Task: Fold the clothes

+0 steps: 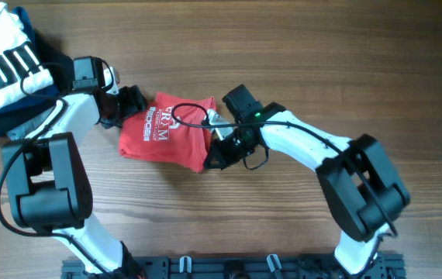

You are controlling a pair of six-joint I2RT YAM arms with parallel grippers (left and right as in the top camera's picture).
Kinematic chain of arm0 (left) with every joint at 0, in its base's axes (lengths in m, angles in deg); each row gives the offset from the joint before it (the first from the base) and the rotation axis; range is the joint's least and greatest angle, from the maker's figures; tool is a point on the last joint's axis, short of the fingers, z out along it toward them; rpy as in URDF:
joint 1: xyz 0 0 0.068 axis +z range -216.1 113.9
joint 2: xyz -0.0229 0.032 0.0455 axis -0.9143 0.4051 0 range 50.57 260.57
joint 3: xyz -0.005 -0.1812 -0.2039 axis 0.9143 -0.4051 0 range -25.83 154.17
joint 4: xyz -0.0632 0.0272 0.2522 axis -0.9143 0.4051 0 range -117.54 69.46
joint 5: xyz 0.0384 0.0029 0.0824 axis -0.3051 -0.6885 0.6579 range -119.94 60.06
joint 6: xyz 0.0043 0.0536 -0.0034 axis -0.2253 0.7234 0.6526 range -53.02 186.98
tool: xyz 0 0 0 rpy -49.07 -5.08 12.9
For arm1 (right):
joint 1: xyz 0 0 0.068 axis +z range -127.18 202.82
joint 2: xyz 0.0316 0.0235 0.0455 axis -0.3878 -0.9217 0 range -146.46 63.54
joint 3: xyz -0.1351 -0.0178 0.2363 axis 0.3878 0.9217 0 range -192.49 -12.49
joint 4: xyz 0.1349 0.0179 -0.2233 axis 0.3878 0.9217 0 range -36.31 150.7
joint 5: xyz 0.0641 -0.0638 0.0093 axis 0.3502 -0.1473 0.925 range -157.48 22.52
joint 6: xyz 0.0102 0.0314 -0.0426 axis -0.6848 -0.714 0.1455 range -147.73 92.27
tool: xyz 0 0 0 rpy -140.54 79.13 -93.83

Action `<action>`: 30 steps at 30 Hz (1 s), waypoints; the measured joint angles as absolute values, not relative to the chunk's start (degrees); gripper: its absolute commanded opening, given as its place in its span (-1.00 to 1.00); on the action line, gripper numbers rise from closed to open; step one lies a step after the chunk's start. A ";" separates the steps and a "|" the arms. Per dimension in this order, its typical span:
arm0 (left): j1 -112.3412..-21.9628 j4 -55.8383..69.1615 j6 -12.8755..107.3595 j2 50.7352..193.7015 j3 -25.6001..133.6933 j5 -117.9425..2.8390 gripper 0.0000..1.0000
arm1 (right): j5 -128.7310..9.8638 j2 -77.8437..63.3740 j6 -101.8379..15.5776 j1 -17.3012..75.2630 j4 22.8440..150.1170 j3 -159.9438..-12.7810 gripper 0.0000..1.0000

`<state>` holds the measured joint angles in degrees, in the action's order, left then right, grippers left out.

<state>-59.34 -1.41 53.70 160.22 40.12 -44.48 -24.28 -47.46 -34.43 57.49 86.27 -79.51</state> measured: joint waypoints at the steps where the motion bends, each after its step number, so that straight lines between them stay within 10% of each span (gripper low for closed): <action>1: -59.34 -0.74 53.88 160.26 40.30 -44.46 0.56 | -23.53 -48.29 -35.02 57.49 85.73 -79.51 -0.92; 17: -59.29 32.51 45.11 161.83 42.75 -37.84 -0.03 | -25.02 -51.11 -45.77 54.19 76.66 -79.51 -0.92; 30: -59.29 38.45 43.45 158.29 40.15 -33.77 0.10 | -34.16 -51.11 -43.87 46.32 81.11 -80.60 -0.91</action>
